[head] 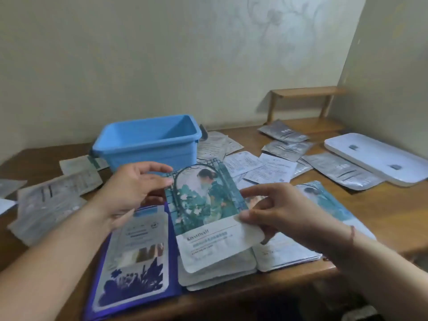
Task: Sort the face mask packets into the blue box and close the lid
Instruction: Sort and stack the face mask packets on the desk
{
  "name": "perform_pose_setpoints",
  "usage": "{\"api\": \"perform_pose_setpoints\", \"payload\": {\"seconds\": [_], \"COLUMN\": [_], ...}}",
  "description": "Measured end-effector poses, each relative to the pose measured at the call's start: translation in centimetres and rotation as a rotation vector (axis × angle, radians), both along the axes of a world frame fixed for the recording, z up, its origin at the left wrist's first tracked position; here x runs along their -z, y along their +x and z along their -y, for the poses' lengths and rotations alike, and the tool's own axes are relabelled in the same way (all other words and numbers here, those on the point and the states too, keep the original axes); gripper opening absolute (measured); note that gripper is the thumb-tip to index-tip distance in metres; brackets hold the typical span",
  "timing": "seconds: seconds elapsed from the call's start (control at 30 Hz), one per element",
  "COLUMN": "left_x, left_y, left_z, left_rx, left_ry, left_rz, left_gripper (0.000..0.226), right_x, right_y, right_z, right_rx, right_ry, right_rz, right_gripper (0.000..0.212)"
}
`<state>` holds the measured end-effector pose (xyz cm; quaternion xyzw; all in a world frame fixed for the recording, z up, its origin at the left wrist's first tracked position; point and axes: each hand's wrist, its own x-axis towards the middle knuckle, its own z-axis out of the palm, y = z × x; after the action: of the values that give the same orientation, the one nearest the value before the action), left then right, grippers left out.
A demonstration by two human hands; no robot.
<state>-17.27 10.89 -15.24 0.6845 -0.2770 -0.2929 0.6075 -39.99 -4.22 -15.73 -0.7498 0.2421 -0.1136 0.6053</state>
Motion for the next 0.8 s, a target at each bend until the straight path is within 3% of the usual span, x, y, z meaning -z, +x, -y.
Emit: {"api": "perform_pose_setpoints", "payload": {"seconds": [0.17, 0.43, 0.63, 0.8], "left_x": [-0.3, 1.5, 3.7, 4.8], "left_y": [-3.9, -9.4, -10.5, -11.0], "left_z": [10.0, 19.7, 22.3, 22.4], "left_rx": [0.164, 0.331, 0.347, 0.331], "left_ry": [0.072, 0.215, 0.338, 0.418], "left_rz": [0.056, 0.390, 0.581, 0.769], "left_gripper": [0.015, 0.012, 0.016, 0.016], "right_x": [0.4, 3.1, 4.4, 4.5], "right_y": [-6.4, -13.1, -14.2, -14.5], "right_z": [4.1, 10.0, 12.5, 13.0], "right_rx": [0.234, 0.504, 0.525, 0.454], "right_ry": [-0.071, -0.033, -0.020, -0.150], "right_rz": [0.021, 0.001, -0.090, -0.224], "right_gripper": [0.035, 0.030, 0.022, 0.019]}}
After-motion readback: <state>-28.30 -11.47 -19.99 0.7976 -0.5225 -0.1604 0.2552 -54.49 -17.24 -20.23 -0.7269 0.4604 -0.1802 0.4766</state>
